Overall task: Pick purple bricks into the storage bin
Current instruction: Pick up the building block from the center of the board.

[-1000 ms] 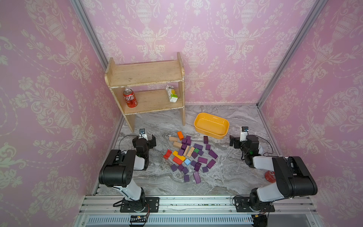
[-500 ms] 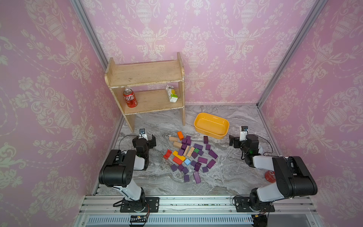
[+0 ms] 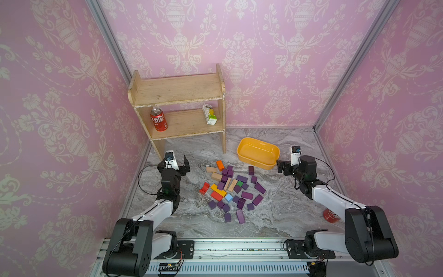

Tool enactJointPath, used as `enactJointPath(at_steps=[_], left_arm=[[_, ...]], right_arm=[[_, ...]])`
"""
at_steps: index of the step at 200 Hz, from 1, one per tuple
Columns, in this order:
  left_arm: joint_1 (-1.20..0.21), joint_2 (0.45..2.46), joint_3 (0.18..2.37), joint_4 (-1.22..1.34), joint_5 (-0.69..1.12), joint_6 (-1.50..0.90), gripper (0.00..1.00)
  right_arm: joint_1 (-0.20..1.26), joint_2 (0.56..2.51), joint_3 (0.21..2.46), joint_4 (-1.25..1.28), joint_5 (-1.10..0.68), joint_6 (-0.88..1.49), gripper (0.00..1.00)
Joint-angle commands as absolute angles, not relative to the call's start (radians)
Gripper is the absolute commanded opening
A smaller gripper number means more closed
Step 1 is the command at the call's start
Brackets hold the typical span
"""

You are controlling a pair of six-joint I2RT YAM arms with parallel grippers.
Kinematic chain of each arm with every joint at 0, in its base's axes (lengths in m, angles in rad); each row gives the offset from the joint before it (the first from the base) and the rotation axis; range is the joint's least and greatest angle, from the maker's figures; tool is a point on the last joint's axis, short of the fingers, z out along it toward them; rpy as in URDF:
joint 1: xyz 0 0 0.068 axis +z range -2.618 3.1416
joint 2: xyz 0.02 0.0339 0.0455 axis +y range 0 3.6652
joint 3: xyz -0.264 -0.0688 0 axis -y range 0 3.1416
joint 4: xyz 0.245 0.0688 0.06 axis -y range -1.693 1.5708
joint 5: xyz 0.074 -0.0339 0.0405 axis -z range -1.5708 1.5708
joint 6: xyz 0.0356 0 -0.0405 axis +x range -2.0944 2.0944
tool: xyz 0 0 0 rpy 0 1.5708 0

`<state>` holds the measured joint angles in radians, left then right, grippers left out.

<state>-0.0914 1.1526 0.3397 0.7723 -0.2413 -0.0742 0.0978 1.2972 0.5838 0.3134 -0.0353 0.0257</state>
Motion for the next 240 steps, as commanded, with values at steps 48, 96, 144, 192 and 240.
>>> enactJointPath(at_steps=[48,96,144,192,240], left_arm=[[-0.239,1.011,0.496,0.289,-0.244,-0.195,0.98],[-0.29,1.078,0.622,0.101,-0.246,-0.192,0.96],[-0.52,1.207,0.893,-0.114,-0.397,-0.002,0.98],[-0.593,1.246,0.984,-0.206,-0.358,-0.064,0.99],[-0.598,1.23,0.916,-0.168,-0.249,-0.095,0.99]], right_arm=[[0.172,1.174,0.706,-0.07,-0.138,0.011,1.0],[0.247,1.179,0.708,-0.142,-0.158,0.041,1.0],[0.294,1.185,0.701,-0.167,-0.178,0.055,1.0],[0.338,1.217,0.717,-0.22,-0.216,0.063,1.0],[0.41,1.238,0.689,-0.237,-0.213,0.071,0.97]])
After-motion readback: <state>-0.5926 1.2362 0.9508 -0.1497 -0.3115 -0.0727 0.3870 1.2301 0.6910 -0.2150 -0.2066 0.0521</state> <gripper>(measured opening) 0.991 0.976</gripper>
